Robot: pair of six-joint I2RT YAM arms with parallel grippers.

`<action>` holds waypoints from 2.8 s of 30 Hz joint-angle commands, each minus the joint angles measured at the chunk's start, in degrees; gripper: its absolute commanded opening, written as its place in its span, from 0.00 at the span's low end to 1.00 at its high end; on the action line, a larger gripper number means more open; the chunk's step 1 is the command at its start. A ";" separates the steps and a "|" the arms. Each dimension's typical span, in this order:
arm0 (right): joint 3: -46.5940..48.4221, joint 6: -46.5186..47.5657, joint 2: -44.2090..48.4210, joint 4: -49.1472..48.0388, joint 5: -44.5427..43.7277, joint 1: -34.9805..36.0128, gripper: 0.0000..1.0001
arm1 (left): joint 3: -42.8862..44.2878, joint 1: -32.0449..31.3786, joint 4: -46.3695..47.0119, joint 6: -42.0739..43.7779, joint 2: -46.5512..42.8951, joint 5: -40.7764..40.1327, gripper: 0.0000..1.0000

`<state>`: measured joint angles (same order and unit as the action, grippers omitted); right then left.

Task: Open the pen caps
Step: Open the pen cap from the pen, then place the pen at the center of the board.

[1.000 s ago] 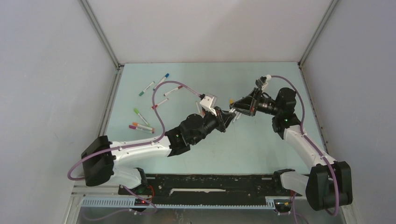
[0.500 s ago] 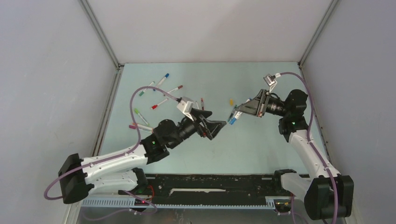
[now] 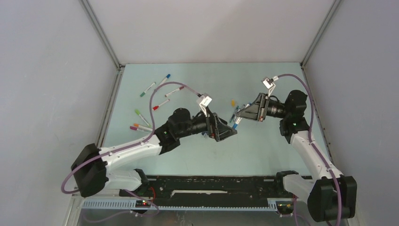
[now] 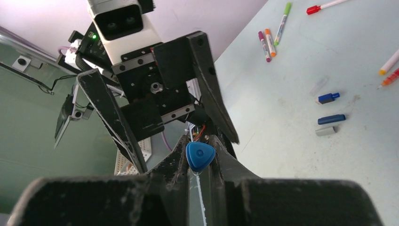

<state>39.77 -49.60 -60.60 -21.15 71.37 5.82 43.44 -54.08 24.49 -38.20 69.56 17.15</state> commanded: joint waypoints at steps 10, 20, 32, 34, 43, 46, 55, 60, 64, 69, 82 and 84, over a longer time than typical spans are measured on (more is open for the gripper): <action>1.45 2.34 -1.00 0.32 1.73 1.73 0.00 | 8.49 -0.06 6.93 -7.06 10.58 11.88 0.70; 2.31 2.41 -1.80 0.17 2.44 2.08 0.00 | 9.08 -0.06 7.87 -8.22 12.97 14.84 0.00; 22.83 13.20 -9.37 13.02 3.96 -9.88 0.00 | 4.63 -0.14 2.47 -8.79 12.92 20.03 0.00; 24.02 15.56 -10.13 14.98 3.05 -10.53 0.00 | 3.79 -0.14 0.58 -7.86 12.48 20.45 0.00; 19.04 33.43 -12.19 36.29 -11.04 -12.60 0.00 | -0.31 -0.06 -13.56 1.82 4.96 3.61 0.00; 7.52 30.01 -12.78 29.81 -17.59 -12.81 0.00 | -1.96 -0.08 -19.98 4.70 1.04 -8.95 0.00; 1.61 24.27 -23.14 22.20 -24.18 -12.07 0.03 | -3.44 -0.11 -26.21 4.91 -0.39 -26.11 0.00; 6.38 24.45 -31.53 26.24 -27.17 -13.03 0.01 | -4.35 -0.06 -25.94 4.86 -0.46 -27.99 0.00; 11.96 24.29 -38.00 29.72 -26.93 -13.53 0.00 | -4.55 -0.06 -25.43 5.29 -0.61 -28.65 0.00; 15.52 23.66 -42.50 32.40 -28.22 -13.65 0.08 | -4.51 -0.07 -25.37 5.45 -0.29 -29.25 0.00; 18.64 22.16 -46.01 34.99 -28.28 -14.35 0.42 | -2.48 -0.10 -25.55 5.62 1.87 -27.89 0.01; 18.63 22.28 -45.41 34.86 -27.46 -14.51 0.43 | -2.16 -0.12 -25.75 5.67 2.15 -27.57 0.01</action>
<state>56.12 -27.05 -107.04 13.43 42.68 -8.29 40.03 -54.13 -1.89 -33.93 71.09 -10.33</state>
